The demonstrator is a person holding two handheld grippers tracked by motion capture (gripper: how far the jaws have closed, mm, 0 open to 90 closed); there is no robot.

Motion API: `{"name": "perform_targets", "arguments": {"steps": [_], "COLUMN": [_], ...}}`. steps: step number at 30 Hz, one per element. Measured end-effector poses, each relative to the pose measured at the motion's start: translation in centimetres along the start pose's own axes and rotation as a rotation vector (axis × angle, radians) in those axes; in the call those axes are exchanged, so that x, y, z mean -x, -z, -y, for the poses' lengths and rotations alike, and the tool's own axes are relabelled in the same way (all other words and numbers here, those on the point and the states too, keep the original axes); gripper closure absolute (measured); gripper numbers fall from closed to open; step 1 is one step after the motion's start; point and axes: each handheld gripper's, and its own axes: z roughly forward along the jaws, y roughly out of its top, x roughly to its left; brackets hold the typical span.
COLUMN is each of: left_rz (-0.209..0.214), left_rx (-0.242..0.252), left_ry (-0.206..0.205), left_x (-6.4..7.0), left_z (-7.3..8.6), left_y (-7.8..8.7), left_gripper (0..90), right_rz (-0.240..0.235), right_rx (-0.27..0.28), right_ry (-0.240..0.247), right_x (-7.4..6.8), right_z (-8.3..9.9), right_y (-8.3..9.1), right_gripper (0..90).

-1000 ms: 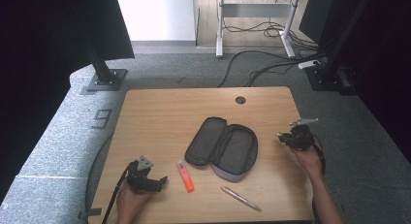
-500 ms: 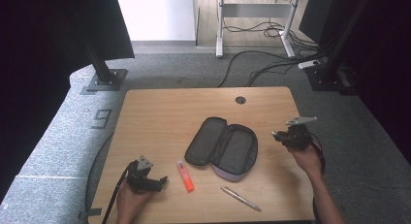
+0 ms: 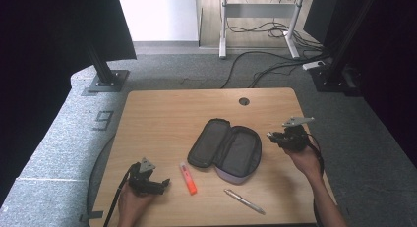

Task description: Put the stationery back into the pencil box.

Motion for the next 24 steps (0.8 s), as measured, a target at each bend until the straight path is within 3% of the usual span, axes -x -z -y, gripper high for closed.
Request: {"name": "perform_targets", "arguments": {"steps": [11, 24], "left_rz": [0.0, 0.0], "left_rx": [0.0, 0.0], "left_ry": [0.0, 0.0], "left_x": [0.0, 0.0], "left_z": [0.0, 0.0], "left_y": [0.0, 0.0], "left_gripper": [0.0, 0.0], "right_rz": [-0.035, -0.072], "right_rx": [-0.001, -0.006], "right_ry": [0.048, 0.073], "right_x": [-2.1, -3.8], "right_z": [-1.0, -1.3], "right_y": [-1.1, -2.8], "right_gripper": [71.4, 71.4]}}
